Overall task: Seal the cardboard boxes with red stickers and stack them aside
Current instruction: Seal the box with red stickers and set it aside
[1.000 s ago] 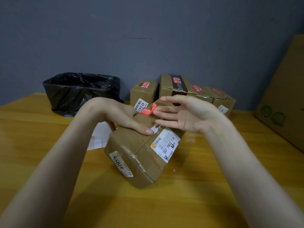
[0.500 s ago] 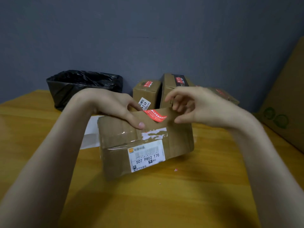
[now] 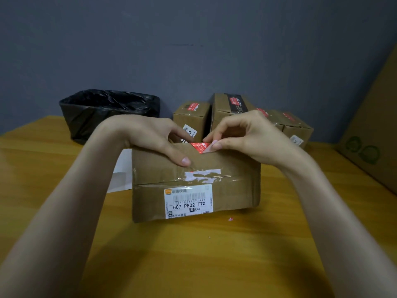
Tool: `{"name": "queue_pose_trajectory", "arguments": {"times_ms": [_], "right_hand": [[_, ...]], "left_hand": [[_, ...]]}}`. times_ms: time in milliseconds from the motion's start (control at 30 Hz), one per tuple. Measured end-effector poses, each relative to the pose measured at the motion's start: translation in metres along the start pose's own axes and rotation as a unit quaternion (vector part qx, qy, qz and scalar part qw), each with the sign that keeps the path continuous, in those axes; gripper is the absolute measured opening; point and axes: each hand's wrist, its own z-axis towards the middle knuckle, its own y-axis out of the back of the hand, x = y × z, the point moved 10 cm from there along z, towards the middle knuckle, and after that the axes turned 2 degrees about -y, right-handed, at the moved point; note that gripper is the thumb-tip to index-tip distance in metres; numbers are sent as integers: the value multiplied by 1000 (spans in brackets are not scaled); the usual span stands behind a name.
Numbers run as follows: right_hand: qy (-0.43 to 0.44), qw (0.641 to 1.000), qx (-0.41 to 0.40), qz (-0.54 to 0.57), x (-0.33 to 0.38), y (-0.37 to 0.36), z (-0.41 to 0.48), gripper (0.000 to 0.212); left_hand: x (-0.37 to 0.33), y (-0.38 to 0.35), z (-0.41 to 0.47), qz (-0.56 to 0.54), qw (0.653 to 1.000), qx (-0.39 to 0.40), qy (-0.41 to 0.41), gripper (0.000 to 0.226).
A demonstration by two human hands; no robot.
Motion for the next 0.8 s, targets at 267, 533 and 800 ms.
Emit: {"name": "queue_pose_trajectory", "arguments": {"times_ms": [267, 533, 800], "right_hand": [[-22, 1000, -2, 19, 0, 3, -1, 18], [-35, 997, -13, 61, 2, 8, -3, 17], [-46, 993, 32, 105, 6, 4, -6, 12]], "left_hand": [[-2, -3, -1, 17, 1000, 12, 9, 90], [-4, -2, -3, 16, 1000, 8, -2, 96], [-29, -7, -7, 92, 995, 1, -29, 86]]}}
